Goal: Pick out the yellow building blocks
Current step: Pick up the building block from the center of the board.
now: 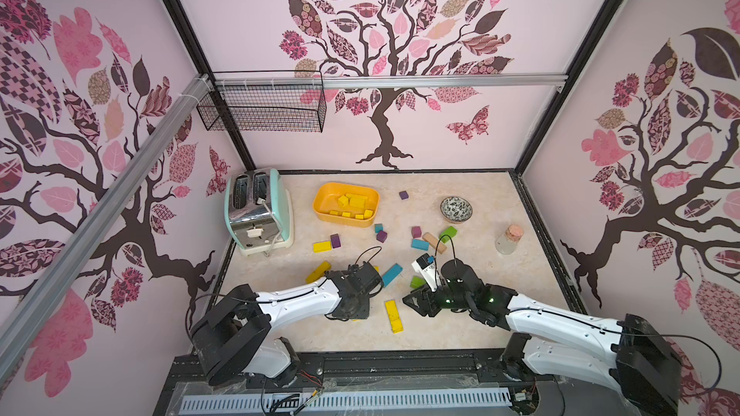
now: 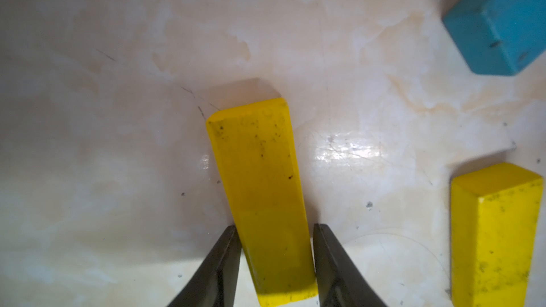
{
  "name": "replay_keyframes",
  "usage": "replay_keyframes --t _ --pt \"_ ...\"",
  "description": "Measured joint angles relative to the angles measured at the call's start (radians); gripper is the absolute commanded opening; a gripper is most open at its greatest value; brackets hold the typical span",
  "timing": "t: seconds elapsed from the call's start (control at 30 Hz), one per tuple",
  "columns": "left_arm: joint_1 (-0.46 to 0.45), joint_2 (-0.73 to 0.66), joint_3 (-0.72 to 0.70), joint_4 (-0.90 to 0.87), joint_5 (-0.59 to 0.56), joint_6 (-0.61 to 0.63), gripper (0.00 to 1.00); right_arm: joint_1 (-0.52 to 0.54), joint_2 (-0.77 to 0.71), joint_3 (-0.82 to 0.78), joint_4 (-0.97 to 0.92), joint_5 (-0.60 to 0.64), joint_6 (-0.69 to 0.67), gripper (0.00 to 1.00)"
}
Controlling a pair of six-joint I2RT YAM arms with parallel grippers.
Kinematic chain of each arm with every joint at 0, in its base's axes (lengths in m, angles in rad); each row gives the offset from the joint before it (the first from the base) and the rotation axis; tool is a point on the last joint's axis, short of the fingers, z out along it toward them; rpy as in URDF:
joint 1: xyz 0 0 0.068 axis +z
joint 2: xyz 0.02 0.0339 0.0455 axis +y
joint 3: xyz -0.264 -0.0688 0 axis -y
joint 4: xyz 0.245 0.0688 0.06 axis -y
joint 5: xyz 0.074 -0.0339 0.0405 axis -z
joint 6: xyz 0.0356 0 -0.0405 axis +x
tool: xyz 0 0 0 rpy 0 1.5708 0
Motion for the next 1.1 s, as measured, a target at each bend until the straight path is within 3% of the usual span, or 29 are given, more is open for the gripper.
replay_keyframes --t 0.37,0.63,1.1 --pt "0.000 -0.014 -0.005 -0.020 -0.013 0.000 0.35 0.000 0.010 0.000 0.001 0.003 -0.008 0.50" --pt "0.000 -0.018 -0.008 -0.024 -0.015 0.001 0.41 0.000 0.034 0.001 0.002 0.003 -0.019 0.50" --pt "0.000 -0.017 -0.008 -0.029 -0.016 0.001 0.36 0.000 0.042 0.001 0.008 0.002 -0.036 0.50"
